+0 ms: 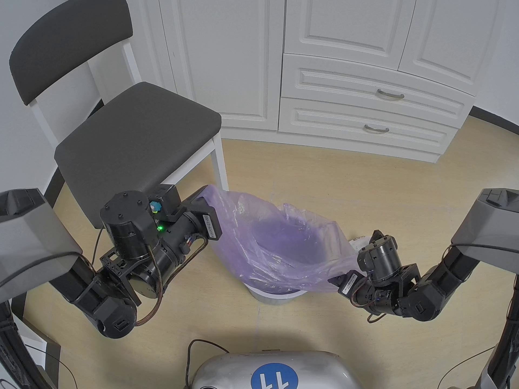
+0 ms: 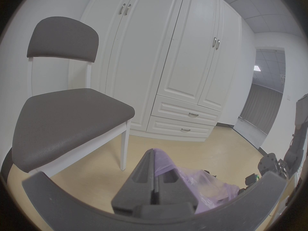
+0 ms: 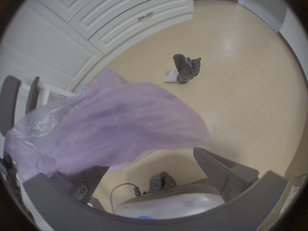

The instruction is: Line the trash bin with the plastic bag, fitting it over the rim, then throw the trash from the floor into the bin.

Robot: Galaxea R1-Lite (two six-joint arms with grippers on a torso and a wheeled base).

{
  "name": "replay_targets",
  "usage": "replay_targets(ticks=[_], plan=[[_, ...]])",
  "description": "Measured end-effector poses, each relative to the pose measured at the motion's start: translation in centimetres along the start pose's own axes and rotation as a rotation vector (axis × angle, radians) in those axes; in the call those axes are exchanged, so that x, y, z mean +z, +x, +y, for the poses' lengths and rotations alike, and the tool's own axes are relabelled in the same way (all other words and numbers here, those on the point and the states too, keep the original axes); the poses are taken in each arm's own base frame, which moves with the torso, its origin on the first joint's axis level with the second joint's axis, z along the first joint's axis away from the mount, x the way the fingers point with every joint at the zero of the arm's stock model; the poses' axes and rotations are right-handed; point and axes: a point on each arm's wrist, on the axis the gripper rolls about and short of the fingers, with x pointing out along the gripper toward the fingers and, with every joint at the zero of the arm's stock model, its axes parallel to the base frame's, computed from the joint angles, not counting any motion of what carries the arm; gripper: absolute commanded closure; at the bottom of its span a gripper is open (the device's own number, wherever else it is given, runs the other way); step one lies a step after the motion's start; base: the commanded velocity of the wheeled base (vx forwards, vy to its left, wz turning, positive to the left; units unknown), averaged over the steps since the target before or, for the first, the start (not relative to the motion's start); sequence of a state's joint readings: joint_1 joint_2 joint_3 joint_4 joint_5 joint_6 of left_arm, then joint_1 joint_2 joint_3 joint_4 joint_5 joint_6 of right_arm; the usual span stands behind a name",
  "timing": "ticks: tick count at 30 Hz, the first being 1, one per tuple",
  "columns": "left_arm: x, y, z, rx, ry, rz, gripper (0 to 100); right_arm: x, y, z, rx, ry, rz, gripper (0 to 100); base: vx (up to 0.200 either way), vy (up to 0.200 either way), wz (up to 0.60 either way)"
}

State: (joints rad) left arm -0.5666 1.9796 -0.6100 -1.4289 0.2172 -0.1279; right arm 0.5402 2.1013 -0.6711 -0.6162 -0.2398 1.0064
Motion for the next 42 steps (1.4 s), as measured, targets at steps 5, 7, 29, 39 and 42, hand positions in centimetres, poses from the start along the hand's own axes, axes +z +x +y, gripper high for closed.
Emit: replay_targets(ticks=[5,7,29,39,42], plan=[[0.3,-0.1,0.0,0.012,-0.003,-0.012,100,-0.6,0.7,0.3,0.054,0.087,0.001,0,0.0,0.0,0.0],[0.5,0.0,0.0,0.012,-0.006,-0.02,100,-0.8,1.0,0.2,0.052,0.106,0.01,0,0.0,0.0,0.0],[0.7,0.1,0.1,0.017,-0.009,-0.028,100,0.9,2.1,0.0,0.112,0.213,-0.056,100,0.0,0.0,0.0],[0.6,0.1,0.1,0.017,-0.009,-0.027,100,0.9,1.9,-0.1,0.116,0.204,-0.046,100,0.0,0.0,0.0],[0.6,0.1,0.1,0.017,-0.009,-0.027,100,1.1,1.6,-0.1,0.122,0.183,-0.044,100,0.0,0.0,0.0]])
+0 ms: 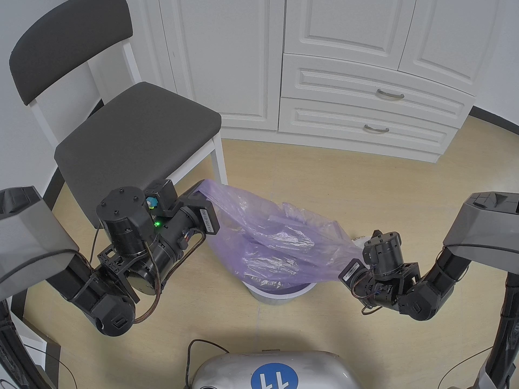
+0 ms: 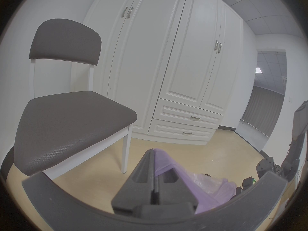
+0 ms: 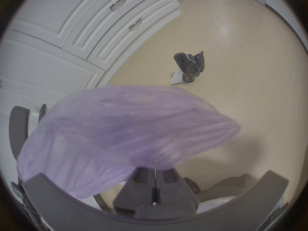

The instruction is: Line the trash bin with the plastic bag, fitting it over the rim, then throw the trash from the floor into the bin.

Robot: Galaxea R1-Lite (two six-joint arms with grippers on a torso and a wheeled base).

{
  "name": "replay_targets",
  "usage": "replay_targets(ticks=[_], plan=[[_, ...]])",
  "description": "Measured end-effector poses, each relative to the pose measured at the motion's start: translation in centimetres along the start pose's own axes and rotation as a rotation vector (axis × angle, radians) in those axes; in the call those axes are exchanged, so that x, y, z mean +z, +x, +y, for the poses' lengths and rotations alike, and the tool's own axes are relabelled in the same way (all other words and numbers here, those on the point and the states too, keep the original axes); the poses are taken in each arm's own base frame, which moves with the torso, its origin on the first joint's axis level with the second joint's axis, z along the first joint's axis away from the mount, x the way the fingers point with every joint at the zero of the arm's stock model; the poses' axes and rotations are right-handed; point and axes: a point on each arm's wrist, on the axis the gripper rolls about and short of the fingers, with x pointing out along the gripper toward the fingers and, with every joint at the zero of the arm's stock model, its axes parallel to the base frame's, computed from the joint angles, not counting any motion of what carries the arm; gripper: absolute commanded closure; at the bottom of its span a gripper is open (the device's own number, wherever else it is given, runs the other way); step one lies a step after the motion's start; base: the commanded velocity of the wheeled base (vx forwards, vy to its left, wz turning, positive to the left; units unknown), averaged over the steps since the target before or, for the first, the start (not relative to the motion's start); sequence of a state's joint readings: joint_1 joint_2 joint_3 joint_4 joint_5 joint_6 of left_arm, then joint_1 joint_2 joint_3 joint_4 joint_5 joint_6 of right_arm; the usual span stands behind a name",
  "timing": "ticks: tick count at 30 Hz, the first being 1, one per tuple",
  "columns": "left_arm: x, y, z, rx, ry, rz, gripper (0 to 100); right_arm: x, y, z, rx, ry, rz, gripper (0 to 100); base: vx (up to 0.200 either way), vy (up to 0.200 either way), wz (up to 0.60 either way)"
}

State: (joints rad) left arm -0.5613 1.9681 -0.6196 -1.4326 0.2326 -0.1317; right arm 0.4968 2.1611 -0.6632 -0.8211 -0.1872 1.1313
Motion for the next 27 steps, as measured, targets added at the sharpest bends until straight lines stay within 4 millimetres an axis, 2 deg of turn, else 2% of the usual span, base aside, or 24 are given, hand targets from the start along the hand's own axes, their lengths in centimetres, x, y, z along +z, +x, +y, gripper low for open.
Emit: replay_targets(ticks=[4,11,13,19,23,27], plan=[[0.0,0.0,0.0,0.001,0.001,-0.001,100,0.7,-0.5,0.0,0.003,-0.088,-0.01,100,0.0,0.0,0.0],[0.4,0.1,0.5,0.015,0.001,-0.01,100,3.3,-2.9,0.5,0.018,-0.419,-0.044,100,0.0,0.0,0.0],[0.7,0.2,0.8,0.026,0.001,-0.018,100,4.7,-4.4,0.6,0.032,-0.539,-0.031,100,0.0,0.0,0.0],[1.3,0.7,2.3,0.067,0.006,-0.027,100,8.7,-8.3,0.7,0.083,-0.703,0.027,100,0.0,0.0,0.0],[1.7,1.1,3.3,0.098,0.009,-0.029,100,11.7,-10.4,1.7,0.105,-0.743,-0.014,100,0.0,0.0,0.0],[2.0,1.5,4.2,0.123,0.011,-0.034,100,13.7,-12.1,2.6,0.138,-0.762,-0.045,100,0.0,0.0,0.0]])
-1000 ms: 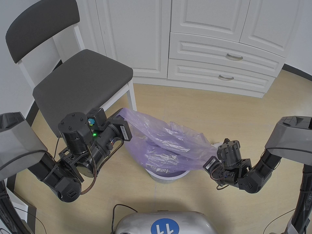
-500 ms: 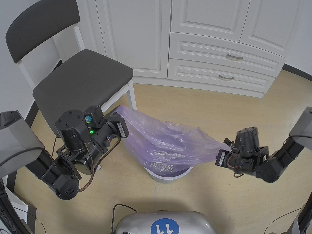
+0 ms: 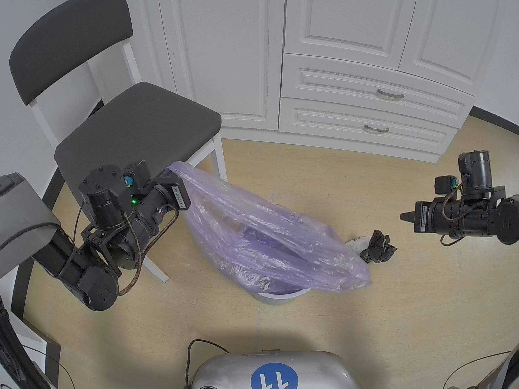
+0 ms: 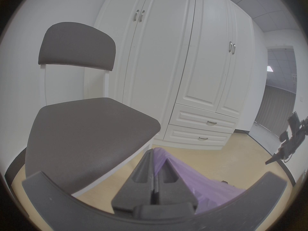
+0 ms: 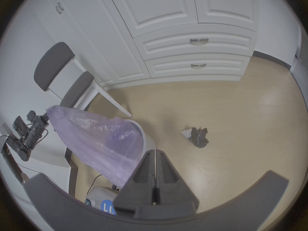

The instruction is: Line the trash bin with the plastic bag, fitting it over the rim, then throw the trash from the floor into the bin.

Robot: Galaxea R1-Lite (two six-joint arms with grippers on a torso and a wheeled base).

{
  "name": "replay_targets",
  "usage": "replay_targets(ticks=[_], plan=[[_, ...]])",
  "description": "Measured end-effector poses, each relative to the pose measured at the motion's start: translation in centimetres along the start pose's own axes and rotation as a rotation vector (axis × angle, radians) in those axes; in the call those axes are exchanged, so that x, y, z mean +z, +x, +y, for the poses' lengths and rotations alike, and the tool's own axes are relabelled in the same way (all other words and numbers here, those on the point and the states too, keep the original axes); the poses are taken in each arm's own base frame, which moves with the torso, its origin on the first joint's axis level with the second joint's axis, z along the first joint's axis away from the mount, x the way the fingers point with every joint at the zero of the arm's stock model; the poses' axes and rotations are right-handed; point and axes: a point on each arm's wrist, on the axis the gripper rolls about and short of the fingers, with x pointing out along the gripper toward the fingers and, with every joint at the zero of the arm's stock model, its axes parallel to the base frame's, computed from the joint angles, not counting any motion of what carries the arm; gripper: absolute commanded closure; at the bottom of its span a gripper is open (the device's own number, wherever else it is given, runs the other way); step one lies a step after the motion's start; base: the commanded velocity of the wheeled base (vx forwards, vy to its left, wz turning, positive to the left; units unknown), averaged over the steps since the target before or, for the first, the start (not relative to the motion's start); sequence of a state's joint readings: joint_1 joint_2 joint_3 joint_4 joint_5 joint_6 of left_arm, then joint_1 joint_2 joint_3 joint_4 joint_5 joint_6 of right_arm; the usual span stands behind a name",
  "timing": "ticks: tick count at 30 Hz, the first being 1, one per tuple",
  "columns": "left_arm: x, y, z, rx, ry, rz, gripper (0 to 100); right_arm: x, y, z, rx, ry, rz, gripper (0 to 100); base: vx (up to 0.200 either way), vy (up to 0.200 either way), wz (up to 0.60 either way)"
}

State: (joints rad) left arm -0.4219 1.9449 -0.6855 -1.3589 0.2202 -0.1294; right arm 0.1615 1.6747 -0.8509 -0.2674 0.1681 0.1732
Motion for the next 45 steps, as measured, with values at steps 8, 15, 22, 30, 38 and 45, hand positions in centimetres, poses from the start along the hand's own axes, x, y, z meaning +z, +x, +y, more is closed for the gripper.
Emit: replay_targets(ticks=[8,15,22,30,38,45], plan=[[0.0,0.2,0.4,0.011,0.001,0.001,100,-3.0,-0.7,1.6,0.046,-0.032,0.089,0,0.0,0.0,0.0],[-0.1,0.2,0.1,0.003,-0.002,0.006,100,-10.2,-2.3,3.1,0.085,-0.073,0.287,0,0.0,0.0,0.0],[-0.2,-0.1,-0.5,-0.01,-0.005,0.02,100,-14.7,-5.4,6.4,0.17,-0.166,0.365,0,0.0,0.0,0.0],[-0.4,-0.5,-1.4,-0.032,-0.006,0.032,100,-17.3,-4.6,10.3,0.1,-0.213,0.363,0,0.0,0.0,0.0],[0.0,-0.9,-2.1,-0.052,-0.01,0.028,100,-21.0,0.2,13.4,-0.035,-0.341,0.36,0,0.0,0.0,0.0],[0.8,-1.3,-2.6,-0.068,-0.019,0.007,100,-23.3,5.1,15.5,-0.131,-0.396,0.338,0,0.0,0.0,0.0]])
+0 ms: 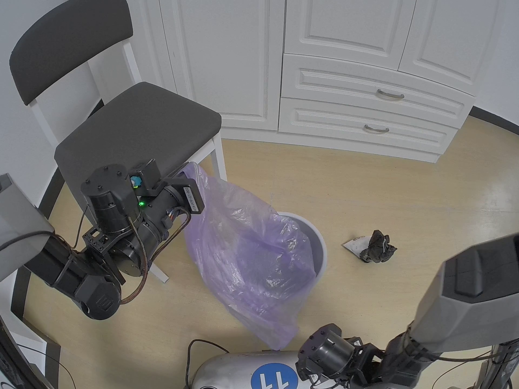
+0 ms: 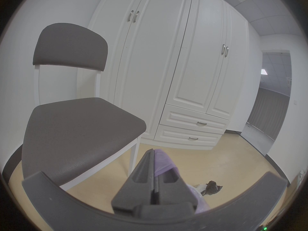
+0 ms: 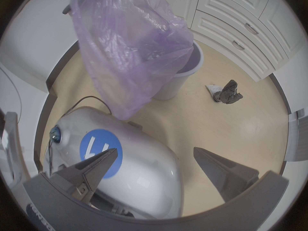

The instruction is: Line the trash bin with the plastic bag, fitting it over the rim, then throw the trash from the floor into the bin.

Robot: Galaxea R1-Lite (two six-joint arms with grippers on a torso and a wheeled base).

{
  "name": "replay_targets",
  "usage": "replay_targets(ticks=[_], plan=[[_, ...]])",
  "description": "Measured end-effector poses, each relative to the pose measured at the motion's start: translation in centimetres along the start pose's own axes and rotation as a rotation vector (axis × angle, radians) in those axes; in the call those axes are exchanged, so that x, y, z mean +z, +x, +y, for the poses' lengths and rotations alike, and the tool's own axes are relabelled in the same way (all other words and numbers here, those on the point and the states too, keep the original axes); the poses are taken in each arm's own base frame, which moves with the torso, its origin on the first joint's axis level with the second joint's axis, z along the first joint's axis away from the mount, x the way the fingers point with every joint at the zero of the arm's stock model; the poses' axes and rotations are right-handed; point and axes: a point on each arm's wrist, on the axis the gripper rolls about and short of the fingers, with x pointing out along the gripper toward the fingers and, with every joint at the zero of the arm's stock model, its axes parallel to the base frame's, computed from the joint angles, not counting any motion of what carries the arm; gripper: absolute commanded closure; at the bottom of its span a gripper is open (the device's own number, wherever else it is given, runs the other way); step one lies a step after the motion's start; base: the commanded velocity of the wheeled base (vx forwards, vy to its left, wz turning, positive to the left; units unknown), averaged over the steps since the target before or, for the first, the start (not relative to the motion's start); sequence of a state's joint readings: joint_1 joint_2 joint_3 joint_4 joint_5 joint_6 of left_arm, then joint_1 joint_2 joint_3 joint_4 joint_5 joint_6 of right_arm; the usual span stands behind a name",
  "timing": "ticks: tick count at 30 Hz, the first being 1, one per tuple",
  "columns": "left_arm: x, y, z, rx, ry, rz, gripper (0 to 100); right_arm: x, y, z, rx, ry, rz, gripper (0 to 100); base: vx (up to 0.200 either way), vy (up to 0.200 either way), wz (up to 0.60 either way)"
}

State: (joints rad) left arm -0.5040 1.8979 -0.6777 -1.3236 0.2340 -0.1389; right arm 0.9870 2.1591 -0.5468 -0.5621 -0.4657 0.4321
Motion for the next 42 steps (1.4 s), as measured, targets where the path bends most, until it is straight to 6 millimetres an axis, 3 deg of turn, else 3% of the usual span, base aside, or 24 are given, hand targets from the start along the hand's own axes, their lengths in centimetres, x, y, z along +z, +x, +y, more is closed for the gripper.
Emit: replay_targets(ticks=[5,11,16,25,29,33,42], plan=[[0.6,-0.3,-0.5,-0.017,-0.008,-0.014,100,1.4,2.6,0.0,-0.069,0.094,-0.026,0,0.0,0.0,0.0],[1.4,-0.3,-1.9,-0.05,0.003,0.007,100,3.7,4.0,-2.8,-0.148,0.218,-0.063,0,0.0,0.0,0.0],[2.6,0.8,-3.2,-0.064,0.055,0.093,100,4.9,3.0,-4.9,-0.143,0.261,-0.086,0,0.0,0.0,0.0],[9.2,3.6,-5.9,-0.091,0.093,0.145,100,7.2,-1.7,-6.9,-0.019,0.268,-0.182,0,0.0,0.0,0.0],[12.1,4.5,-6.9,-0.094,0.101,0.161,100,7.6,-3.5,-6.2,0.041,0.241,-0.225,0,0.0,0.0,0.0],[14.2,4.9,-7.9,-0.081,0.119,0.205,100,8.0,-5.2,-4.2,0.13,0.207,-0.271,0,0.0,0.0,0.0],[15.8,6.0,-9.6,-0.008,0.122,0.171,100,8.5,-7.4,2.0,0.31,0.211,-0.319,0,0.0,0.0,0.0]])
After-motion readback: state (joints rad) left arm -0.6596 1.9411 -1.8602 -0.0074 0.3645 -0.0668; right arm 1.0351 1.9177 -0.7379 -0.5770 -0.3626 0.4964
